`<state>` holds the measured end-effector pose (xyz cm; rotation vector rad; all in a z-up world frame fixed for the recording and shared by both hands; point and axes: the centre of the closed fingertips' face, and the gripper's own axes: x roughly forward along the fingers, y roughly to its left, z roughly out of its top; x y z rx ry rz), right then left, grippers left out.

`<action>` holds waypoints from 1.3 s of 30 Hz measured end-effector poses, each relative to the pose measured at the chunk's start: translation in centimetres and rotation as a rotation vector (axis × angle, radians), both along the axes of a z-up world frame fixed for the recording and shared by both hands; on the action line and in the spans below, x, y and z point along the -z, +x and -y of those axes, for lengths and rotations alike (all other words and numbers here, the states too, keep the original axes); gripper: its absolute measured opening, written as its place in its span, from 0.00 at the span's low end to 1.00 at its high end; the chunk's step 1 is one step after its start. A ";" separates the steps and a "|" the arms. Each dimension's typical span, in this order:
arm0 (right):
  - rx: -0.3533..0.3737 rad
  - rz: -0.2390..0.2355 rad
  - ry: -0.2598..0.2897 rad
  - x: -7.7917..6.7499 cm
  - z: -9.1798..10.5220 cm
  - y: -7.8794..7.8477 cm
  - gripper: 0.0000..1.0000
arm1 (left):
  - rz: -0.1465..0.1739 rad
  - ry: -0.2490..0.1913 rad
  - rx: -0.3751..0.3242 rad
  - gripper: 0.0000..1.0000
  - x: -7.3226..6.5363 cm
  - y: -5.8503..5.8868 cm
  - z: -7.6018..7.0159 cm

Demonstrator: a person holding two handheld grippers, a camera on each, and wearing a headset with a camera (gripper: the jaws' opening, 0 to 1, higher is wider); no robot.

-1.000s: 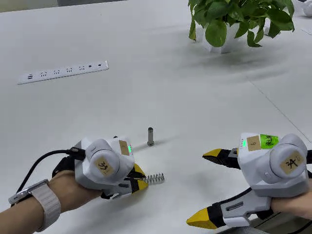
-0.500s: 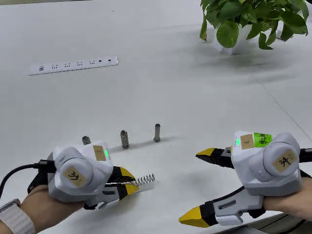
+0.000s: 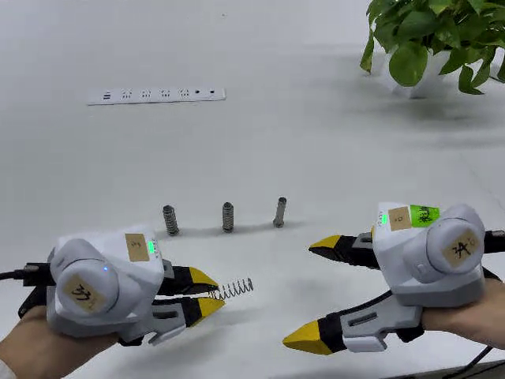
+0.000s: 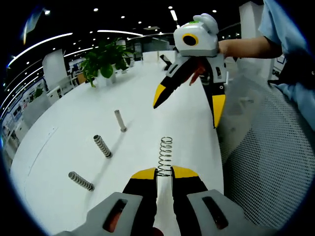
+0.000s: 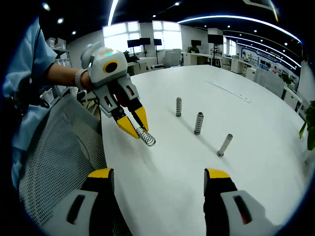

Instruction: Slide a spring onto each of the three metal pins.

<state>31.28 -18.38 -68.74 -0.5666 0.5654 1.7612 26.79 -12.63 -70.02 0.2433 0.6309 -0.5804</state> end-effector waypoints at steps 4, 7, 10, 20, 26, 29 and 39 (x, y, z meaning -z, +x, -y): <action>-0.042 -0.016 0.006 -0.5 -1.0 -0.8 0.68 | 0.019 -0.019 0.007 0.10 -0.5 -0.4 0.1; -0.070 -0.031 0.005 -0.9 -1.6 -1.4 0.60 | 0.024 -0.024 0.006 0.10 -0.7 -0.6 0.2; -0.088 -0.055 0.001 -1.2 -2.1 -1.9 0.53 | 0.029 -0.030 0.004 0.10 -0.8 -0.7 0.2; -0.164 -0.085 -0.026 -1.4 -2.9 -3.4 0.30 | 0.033 -0.044 0.024 0.10 -1.1 -1.1 0.6; -0.195 -0.082 -0.044 -1.1 -2.8 -3.9 0.26 | 0.038 -0.059 0.039 0.10 -1.0 -1.1 1.2; -0.202 -0.080 -0.045 -1.1 -2.7 -4.0 0.22 | 0.040 -0.067 0.041 0.10 -1.1 -1.0 1.4; -0.226 -0.090 -0.047 -1.3 -2.6 -4.5 0.13 | 0.048 -0.086 0.037 0.10 -1.1 -1.0 1.8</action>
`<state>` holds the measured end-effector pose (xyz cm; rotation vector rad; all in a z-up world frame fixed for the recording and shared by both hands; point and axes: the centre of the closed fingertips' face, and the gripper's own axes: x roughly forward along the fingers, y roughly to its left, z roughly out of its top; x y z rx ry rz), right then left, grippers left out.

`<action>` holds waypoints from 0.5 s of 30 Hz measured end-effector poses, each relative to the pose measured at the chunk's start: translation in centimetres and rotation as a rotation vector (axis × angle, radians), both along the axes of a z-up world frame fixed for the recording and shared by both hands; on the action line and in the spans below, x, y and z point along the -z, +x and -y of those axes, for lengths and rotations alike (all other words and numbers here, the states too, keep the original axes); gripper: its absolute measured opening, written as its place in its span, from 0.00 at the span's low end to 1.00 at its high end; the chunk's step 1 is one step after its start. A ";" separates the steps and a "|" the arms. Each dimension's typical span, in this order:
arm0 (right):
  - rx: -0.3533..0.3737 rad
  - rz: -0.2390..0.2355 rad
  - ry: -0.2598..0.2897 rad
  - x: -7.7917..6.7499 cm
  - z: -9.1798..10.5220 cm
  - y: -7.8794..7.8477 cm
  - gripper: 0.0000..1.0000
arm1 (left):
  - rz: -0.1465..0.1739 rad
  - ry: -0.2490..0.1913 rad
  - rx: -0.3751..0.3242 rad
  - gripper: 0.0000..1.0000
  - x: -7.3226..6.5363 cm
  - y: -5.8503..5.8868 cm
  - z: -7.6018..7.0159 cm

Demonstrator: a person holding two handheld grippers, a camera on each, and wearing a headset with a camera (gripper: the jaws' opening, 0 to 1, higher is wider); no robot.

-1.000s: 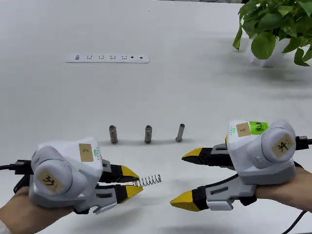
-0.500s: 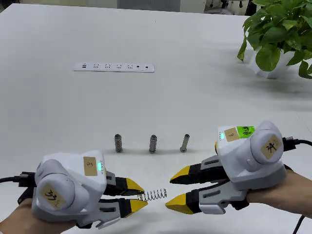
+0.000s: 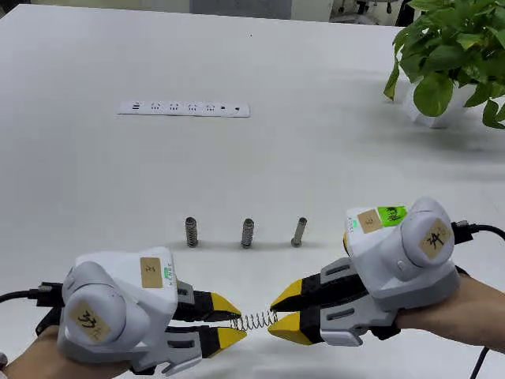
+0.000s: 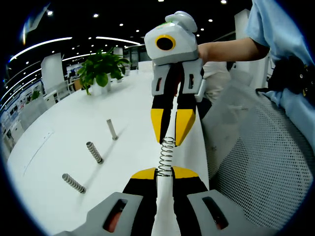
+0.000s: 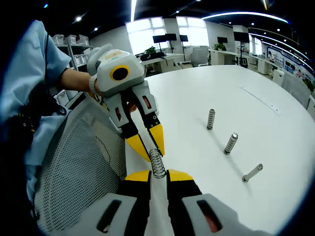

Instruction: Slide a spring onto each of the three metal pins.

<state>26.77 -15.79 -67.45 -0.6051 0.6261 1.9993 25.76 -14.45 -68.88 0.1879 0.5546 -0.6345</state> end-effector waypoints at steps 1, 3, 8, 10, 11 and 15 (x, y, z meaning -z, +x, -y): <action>-0.001 0.001 -0.002 0.0 0.0 0.0 0.12 | -0.002 -0.002 0.002 0.10 0.0 0.0 0.1; -0.006 0.003 -0.004 0.1 0.1 0.0 0.12 | -0.002 -0.004 0.002 0.10 0.0 0.0 0.3; -0.012 0.024 -0.005 -0.4 0.2 0.0 0.12 | -0.007 -0.013 -0.002 0.10 0.0 0.1 0.4; -0.017 0.033 0.001 -0.7 0.1 -0.1 0.12 | -0.009 -0.012 0.000 0.10 0.0 0.1 0.5; -0.016 0.035 0.000 -0.8 0.1 -0.1 0.12 | -0.009 -0.010 0.001 0.10 0.0 0.2 0.5; -0.029 0.067 0.002 -1.2 -0.1 -0.2 0.12 | -0.017 -0.007 0.010 0.10 0.0 0.3 0.6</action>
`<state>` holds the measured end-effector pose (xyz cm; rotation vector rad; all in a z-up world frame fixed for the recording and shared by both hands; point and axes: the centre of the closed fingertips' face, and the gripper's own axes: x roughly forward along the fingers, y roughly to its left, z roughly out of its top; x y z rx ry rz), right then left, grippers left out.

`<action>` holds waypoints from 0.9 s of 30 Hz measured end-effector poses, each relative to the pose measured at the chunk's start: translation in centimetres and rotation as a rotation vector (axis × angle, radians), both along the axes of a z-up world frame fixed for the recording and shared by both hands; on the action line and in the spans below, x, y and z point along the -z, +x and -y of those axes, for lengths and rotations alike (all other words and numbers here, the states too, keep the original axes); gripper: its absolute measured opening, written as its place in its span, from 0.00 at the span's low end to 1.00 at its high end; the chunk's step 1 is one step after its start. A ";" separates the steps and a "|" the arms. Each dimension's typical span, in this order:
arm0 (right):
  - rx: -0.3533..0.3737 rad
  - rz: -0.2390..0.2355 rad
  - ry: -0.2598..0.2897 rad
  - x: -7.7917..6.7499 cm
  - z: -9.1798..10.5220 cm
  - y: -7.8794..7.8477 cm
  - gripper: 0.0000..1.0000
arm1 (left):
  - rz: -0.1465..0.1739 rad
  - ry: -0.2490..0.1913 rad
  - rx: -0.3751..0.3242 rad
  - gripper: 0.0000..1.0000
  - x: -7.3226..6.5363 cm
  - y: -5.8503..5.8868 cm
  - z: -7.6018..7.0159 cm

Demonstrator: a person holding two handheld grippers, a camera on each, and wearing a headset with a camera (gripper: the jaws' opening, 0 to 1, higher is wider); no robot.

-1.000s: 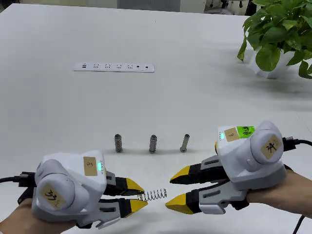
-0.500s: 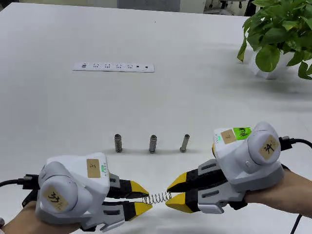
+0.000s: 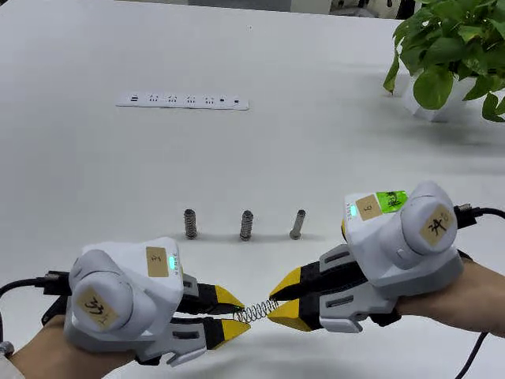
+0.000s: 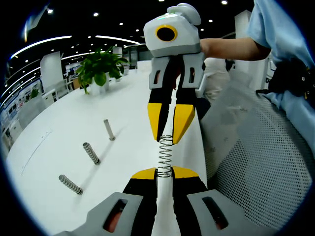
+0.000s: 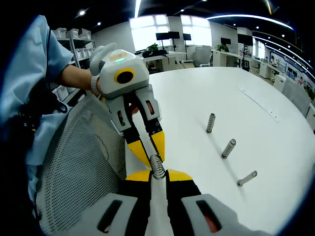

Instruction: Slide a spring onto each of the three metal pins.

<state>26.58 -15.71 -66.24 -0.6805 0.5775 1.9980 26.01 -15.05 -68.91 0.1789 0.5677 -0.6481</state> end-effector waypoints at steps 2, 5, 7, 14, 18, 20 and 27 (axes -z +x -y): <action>-0.004 0.002 0.000 -0.3 -0.1 -0.1 0.12 | -0.005 0.006 0.009 0.10 0.1 0.0 0.1; -0.017 0.014 0.004 -0.6 -0.3 -0.4 0.12 | -0.011 0.003 0.015 0.10 0.2 0.0 0.2; -0.024 0.022 0.008 -0.7 -0.4 -0.5 0.12 | -0.013 0.001 0.017 0.10 0.2 0.1 0.3; -0.034 0.028 0.002 -0.7 -0.2 -0.6 0.12 | -0.024 -0.007 0.026 0.09 0.3 0.1 0.5; -0.039 0.031 -0.003 -0.7 0.0 -0.5 0.12 | -0.022 -0.013 0.031 0.09 0.2 0.2 0.8; -0.053 0.037 -0.008 -0.7 0.2 -0.5 0.12 | -0.022 -0.020 0.033 0.09 0.2 0.2 1.0; -0.081 0.050 -0.031 -1.0 0.3 -0.2 0.21 | -0.010 -0.034 0.036 0.09 -0.1 0.5 1.5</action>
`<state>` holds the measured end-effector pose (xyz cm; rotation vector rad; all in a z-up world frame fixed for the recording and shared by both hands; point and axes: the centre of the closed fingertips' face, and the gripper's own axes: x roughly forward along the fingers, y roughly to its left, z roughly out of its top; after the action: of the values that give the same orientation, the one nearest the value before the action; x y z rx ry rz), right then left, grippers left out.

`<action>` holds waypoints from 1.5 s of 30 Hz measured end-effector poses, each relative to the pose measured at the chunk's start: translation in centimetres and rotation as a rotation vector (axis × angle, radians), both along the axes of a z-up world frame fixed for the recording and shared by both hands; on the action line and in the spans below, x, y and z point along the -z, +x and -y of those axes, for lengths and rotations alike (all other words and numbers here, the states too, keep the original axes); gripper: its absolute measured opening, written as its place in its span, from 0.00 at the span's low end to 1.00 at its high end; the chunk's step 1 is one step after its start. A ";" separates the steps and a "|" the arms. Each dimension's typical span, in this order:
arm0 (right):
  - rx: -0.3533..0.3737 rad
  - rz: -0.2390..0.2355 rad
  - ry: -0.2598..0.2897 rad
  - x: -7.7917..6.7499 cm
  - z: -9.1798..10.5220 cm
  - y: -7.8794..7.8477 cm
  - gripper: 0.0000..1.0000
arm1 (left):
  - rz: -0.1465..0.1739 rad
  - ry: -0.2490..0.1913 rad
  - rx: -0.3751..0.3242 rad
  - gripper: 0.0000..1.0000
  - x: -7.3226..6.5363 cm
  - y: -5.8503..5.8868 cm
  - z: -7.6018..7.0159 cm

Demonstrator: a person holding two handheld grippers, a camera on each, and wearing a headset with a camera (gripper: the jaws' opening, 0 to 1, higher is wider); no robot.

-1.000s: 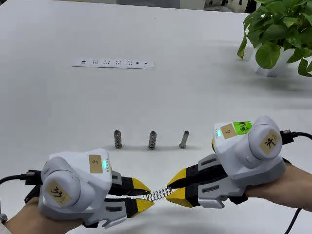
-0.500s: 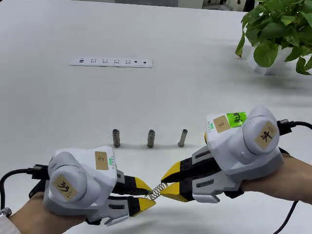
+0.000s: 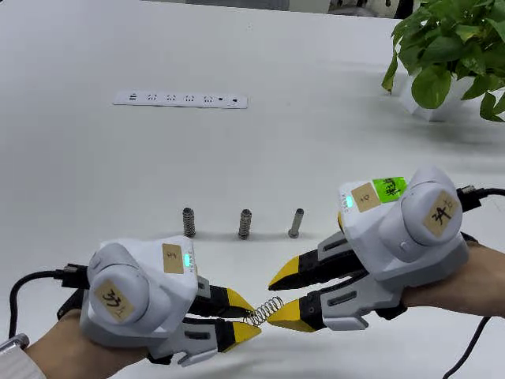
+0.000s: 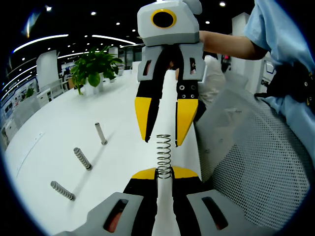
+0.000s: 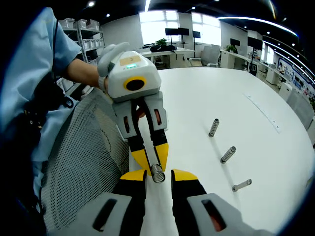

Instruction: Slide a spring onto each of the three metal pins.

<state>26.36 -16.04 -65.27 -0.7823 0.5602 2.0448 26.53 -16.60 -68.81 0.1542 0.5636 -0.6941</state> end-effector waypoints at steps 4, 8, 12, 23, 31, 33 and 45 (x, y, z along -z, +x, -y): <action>-0.045 -0.003 -0.046 0.5 0.4 -0.3 0.19 | 0.009 -0.006 0.002 0.09 -0.2 0.3 0.2; -0.060 0.001 -0.054 0.8 0.4 -0.4 0.18 | 0.015 -0.009 0.004 0.09 -0.4 0.4 0.5; -0.068 -0.006 -0.062 1.0 0.3 -0.5 0.17 | 0.020 -0.014 0.008 0.09 -0.6 0.5 0.7; -0.073 -0.016 -0.084 1.3 0.3 -0.6 0.14 | 0.034 -0.026 0.012 0.09 -0.8 0.8 1.2; -0.074 -0.008 -0.090 1.4 0.4 -0.5 0.14 | 0.044 -0.034 0.006 0.09 -1.0 0.9 1.2; -0.074 -0.006 -0.093 1.4 0.5 -0.5 0.14 | 0.046 -0.033 0.006 0.09 -1.0 0.9 1.2; -0.068 -0.026 -0.110 1.3 0.6 -0.5 0.12 | 0.057 -0.028 0.030 0.10 -1.0 0.9 1.5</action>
<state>25.84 -16.60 -66.58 -0.8505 0.6738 2.1035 27.40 -18.07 -67.76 0.1560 0.4977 -0.7242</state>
